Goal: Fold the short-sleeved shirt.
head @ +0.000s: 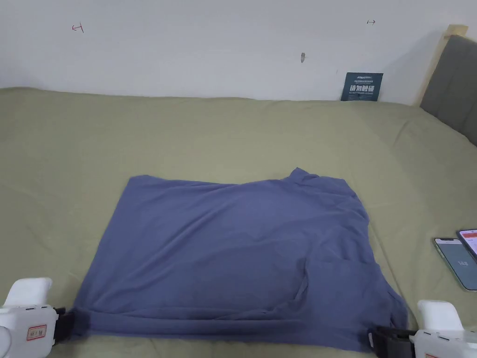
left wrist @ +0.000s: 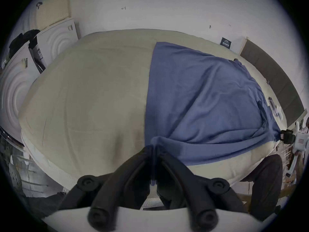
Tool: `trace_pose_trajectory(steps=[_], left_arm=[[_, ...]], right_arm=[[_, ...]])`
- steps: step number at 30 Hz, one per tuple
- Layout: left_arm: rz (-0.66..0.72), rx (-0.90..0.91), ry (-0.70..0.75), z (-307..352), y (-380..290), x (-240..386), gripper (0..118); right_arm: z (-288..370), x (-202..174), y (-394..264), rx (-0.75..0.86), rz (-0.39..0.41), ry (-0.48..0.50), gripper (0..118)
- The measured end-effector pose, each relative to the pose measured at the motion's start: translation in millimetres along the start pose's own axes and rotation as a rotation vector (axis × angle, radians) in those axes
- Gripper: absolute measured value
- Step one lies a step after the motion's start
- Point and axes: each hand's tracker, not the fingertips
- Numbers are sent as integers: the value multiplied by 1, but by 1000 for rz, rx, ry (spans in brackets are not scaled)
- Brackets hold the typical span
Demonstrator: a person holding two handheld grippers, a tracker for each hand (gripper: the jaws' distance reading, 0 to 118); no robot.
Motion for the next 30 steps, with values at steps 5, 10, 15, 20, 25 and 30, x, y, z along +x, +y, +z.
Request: trace_pose_trajectory(steps=[5,10,15,20,25,30], left_arm=[[-1,-6,2,2,3,-3,6],[-28,18,-14,12,28,-6,6],[-33,69,-40,16,87,-2,6],[-39,71,-47,-12,149,5,6],[-51,38,-29,-58,188,15,6],[-54,-21,-18,-105,200,20,14]], right_arm=[[-3,11,1,-14,-35,22,4],[20,11,34,55,-32,35,4],[19,8,92,123,-31,39,4],[-13,7,154,135,-18,14,4],[-61,5,197,80,-8,-7,4],[-108,10,209,-11,-29,-8,6]])
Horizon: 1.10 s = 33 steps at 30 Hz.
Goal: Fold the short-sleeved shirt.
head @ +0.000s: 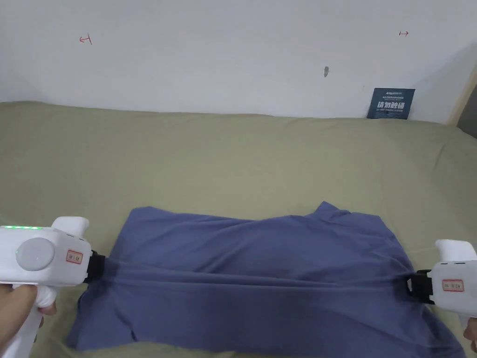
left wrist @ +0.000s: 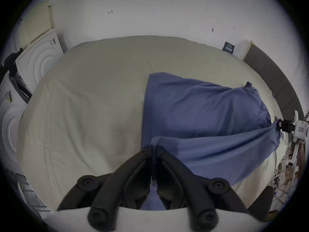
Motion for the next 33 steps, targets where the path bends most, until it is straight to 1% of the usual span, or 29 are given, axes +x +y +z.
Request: trace_pose_trajectory(steps=[1,2,3,4,5,6,8,9,10,11,12,13,14,15,16,18,19,20,21,22,23,24,26,29,30,32,33], left_arm=[[1,-3,0,-3,-2,1,39],[1,2,-2,-6,-4,0,76],[5,10,3,-7,-7,-1,109],[15,13,11,-5,-12,-3,111],[32,38,33,1,-17,-5,111],[45,55,43,7,-22,-7,111],[40,60,43,22,-35,-9,109],[39,64,53,30,-42,-10,99],[41,73,61,39,-49,-10,78],[38,79,64,47,-56,-9,43],[34,86,61,53,-63,-8,43],[33,85,50,57,-68,-9,30],[38,75,36,59,-74,-7,6],[39,63,14,61,-79,-7,1],[46,44,-28,63,-84,-7,1],[60,36,-30,63,-91,-4,1],[54,37,-27,62,-92,-1,1],[43,37,-13,61,-93,1,9],[37,36,-7,56,-93,3,47],[35,26,-5,50,-92,3,89],[36,-1,1,42,-92,3,114],[49,-8,1,37,-91,3,116],[63,-19,50,22,-87,7,116],[38,-77,94,4,-88,12,114],[37,-94,88,2,-90,13,105],[31,-73,63,7,-94,15,63],[25,-65,68,8,-95,20,47]], right_arm=[[-5,1,-1,-9,-14,4,20],[-7,3,-2,-9,-17,5,52],[-8,2,-6,-9,-18,-6,102],[-8,2,-9,-18,-22,-11,118],[-4,4,-15,-19,-29,-3,114],[6,6,-20,26,-37,15,107],[20,10,-21,19,-13,-13,106],[27,11,-25,24,-8,-22,96],[36,13,-30,34,-10,-25,75],[42,9,-47,43,-9,-23,38],[50,9,-53,66,-5,-28,38],[55,7,-59,79,0,-41,24],[60,7,-66,82,-3,-52,0],[61,11,-72,110,-14,-72,0],[64,14,-76,95,-14,-46,0],[68,15,-85,95,-32,-38,0],[73,14,-86,93,-28,-41,0],[75,13,-88,95,-25,-44,0],[76,14,-90,93,-24,-43,0],[76,14,-91,89,-26,-39,0],[78,13,-92,92,-31,-40,0],[79,13,-93,90,-36,-37,0],[77,11,-96,83,-38,-31,0],[72,10,-97,63,-23,-32,0],[71,10,-98,60,-21,-31,0],[61,20,-96,53,-26,-24,0],[59,22,-94,54,-25,-24,0]])
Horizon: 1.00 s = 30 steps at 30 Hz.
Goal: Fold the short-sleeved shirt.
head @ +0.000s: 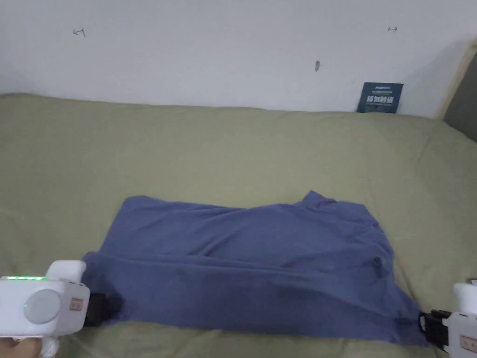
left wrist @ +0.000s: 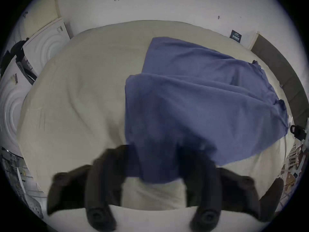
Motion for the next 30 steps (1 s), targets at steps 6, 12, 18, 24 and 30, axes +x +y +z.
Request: trace_pose_trajectory(steps=[6,12,18,24,30], left_arm=[[-12,8,-23,5,5,-2,12],[-2,8,-28,4,5,0,12],[-20,19,-23,11,5,1,11],[-32,69,-22,39,4,-7,9],[-41,92,-28,73,-16,-13,9]], right_arm=[[-14,-1,4,-17,-7,2,106],[-40,-8,2,-61,13,-10,104],[-37,-8,2,-96,17,4,3],[-1,-1,6,-43,-2,40,3],[41,2,-6,-22,7,38,3]])
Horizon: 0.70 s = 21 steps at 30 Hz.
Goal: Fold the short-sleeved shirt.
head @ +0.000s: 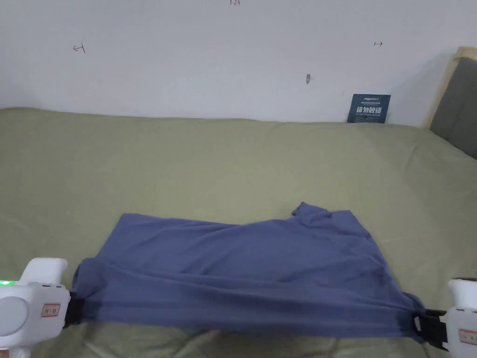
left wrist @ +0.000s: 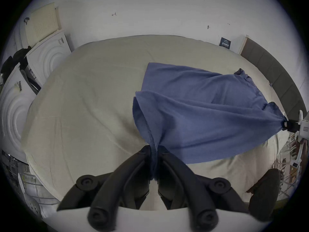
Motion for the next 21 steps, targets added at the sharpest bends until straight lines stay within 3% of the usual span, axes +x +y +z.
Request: trace_pose_trajectory(steps=[10,16,17,18,19,20,21], left_arm=[[40,-24,-29,48,-80,-19,9],[76,-47,-62,42,-92,-23,9],[77,-48,-89,40,-93,-25,13],[71,-44,-104,39,-92,-25,41],[68,-40,-89,40,-92,-25,79],[54,-35,-56,41,-91,-22,105],[51,-20,-47,43,-89,-21,109]], right_arm=[[54,2,-81,-40,-10,43,3],[45,1,-88,-52,-30,49,4],[43,1,-87,-57,-39,53,8],[43,0,-86,-63,-44,54,36],[44,1,-85,-62,-42,46,71],[43,0,-82,-61,-31,21,102],[44,0,-80,-38,-18,10,114]])
